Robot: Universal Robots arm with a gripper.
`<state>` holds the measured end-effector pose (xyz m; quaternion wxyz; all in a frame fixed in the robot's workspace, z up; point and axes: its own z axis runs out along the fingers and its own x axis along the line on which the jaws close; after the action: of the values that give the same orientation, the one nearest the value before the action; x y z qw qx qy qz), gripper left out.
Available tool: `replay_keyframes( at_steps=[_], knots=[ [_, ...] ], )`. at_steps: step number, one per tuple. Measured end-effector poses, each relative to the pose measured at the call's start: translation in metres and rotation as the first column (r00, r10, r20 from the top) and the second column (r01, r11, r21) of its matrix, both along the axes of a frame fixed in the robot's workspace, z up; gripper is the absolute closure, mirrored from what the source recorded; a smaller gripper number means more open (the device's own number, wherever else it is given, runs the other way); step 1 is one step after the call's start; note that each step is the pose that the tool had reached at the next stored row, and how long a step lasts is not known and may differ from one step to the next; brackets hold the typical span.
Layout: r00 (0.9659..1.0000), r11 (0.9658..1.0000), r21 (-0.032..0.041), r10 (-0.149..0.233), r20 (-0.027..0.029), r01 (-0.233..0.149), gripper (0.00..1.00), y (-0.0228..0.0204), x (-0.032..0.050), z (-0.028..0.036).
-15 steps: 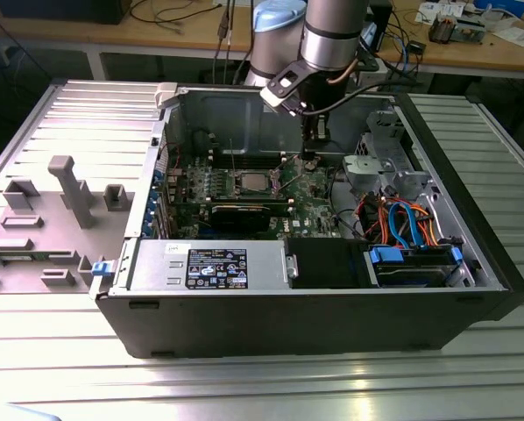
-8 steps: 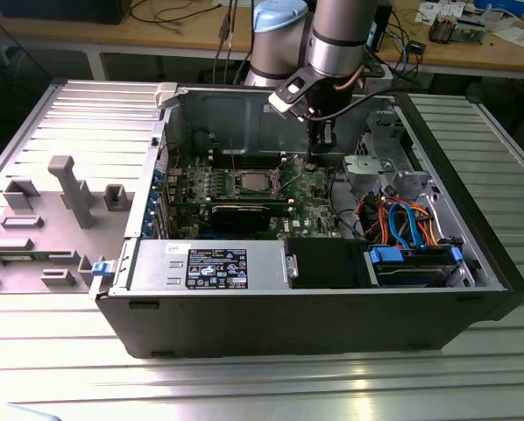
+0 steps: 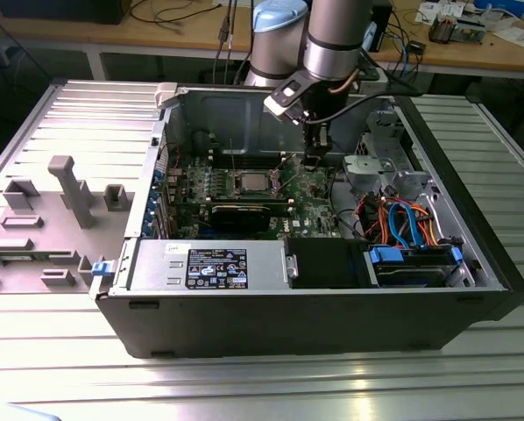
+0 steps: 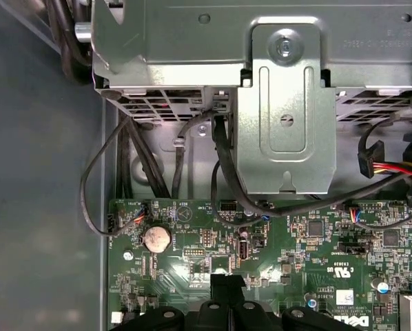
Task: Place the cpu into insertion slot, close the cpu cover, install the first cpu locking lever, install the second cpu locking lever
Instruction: 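Close the cpu cover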
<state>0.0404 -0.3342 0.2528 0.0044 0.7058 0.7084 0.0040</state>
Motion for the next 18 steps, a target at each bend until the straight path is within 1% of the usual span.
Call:
replay_keyframes(
  at_steps=[18],
  knots=[
    [1.0000,1.0000,0.0000,0.000,0.0000,0.000,0.89,0.0000,-0.0062,-0.0001]
  ],
)
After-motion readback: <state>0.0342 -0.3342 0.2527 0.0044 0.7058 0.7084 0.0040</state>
